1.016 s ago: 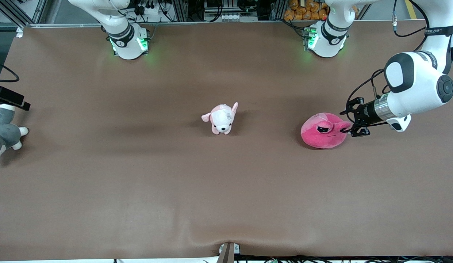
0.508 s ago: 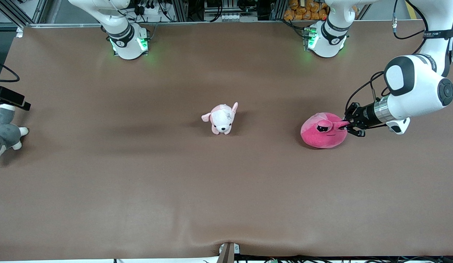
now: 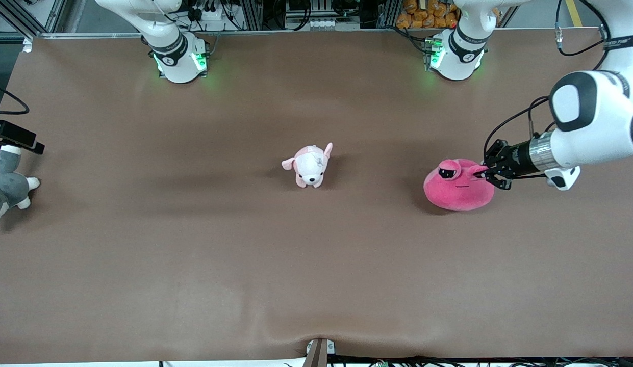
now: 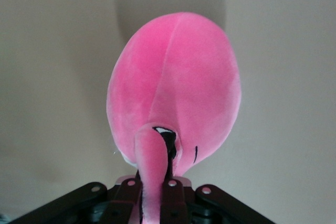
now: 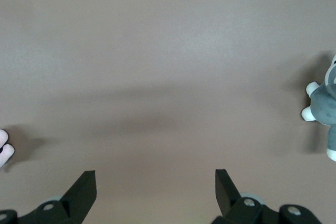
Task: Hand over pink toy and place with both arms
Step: 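Lift the pink toy with the left gripper toward the table middle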
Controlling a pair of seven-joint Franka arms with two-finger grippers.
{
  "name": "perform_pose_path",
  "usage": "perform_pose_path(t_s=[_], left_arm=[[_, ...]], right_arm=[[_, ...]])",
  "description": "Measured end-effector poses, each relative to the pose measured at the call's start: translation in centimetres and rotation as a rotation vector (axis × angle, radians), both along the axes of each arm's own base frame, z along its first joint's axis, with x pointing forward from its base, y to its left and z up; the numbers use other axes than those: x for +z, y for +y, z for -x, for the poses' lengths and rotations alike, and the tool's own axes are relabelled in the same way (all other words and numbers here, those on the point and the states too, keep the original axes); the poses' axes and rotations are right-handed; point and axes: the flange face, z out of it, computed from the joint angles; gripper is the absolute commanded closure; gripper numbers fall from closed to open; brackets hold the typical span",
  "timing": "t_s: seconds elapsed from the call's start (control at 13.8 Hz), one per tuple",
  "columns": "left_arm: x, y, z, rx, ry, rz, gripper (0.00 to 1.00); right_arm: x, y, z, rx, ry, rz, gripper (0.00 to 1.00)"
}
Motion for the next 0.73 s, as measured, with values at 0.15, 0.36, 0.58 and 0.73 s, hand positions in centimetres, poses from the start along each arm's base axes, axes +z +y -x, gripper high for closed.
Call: perform_pose_path(t_s=[0.15,0.36,0.58,0.73], left_arm=[[5.1,-1.5,-0.4,-0.045,-0.001,0.018,1.0],[12.8,-5.3,-0.6,-0.044,-0.03,0.017,1.0],[16.9,-10.9,0.0,0.022,-0.031,0.032,1.0],[18.8,-14.4,0.8,0.065,-0.012,0.071,1.0]], right_arm=[[0.0,0.0,0.0,0.0,0.0,0.0,0.0],[0.1,0.3,0.0,-0.003,0.0,0.0,0.0],[0.2,1.5,-0.2,-0.018,0.0,0.011,0.0],[0.2,1.7,-0.2,-0.022,0.001,0.014,0.0]])
